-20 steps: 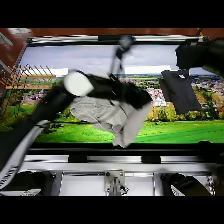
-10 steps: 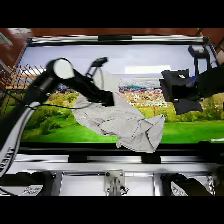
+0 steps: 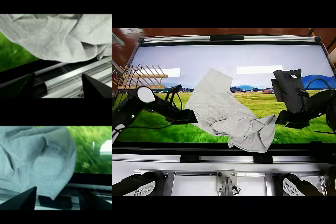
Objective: Fold the shirts.
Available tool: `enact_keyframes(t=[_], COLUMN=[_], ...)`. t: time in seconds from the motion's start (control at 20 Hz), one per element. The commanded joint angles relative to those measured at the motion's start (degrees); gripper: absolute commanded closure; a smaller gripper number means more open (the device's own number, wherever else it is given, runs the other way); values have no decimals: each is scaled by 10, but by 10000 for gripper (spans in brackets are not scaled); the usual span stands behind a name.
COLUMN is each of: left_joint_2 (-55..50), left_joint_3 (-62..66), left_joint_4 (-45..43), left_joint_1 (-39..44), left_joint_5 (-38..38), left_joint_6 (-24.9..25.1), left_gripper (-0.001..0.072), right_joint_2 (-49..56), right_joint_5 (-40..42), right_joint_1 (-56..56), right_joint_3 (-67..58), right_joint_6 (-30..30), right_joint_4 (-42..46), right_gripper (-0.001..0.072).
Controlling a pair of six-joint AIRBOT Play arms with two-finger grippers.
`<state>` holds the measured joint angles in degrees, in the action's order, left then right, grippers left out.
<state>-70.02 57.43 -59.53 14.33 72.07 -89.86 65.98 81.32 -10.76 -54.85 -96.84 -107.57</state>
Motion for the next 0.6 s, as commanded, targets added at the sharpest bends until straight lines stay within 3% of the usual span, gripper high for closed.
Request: enact_keyframes(t=[0.0, 0.05, 0.25, 0.35, 0.4, 0.55], left_joint_2=[0, -7, -47, -57, -55, -50], left_joint_3=[-69, -70, -68, -69, -68, -59], left_joint_4=[28, 37, 81, 86, 86, 85], left_joint_1=[12, 19, 37, 36, 34, 30], left_joint_5=[-117, -148, -224, -216, -210, -184], left_joint_6=[-14, -15, -15, -12, -8, 28], left_gripper=[-13, -13, 3, 347, 465, 671], right_joint_2=[6, 12, 58, 82, 91, 108], right_joint_5=[-21, -18, -29, -24, -21, -21], right_joint_1=[-1, -1, -1, -1, -1, -1], right_joint_3=[44, 44, 44, 44, 44, 44], right_joint_6=[-23, -24, -25, -34, -33, -33], right_joint_4=[-34, -35, -92, -76, -57, -17], right_gripper=[90, 51, 50, 50, 50, 51])
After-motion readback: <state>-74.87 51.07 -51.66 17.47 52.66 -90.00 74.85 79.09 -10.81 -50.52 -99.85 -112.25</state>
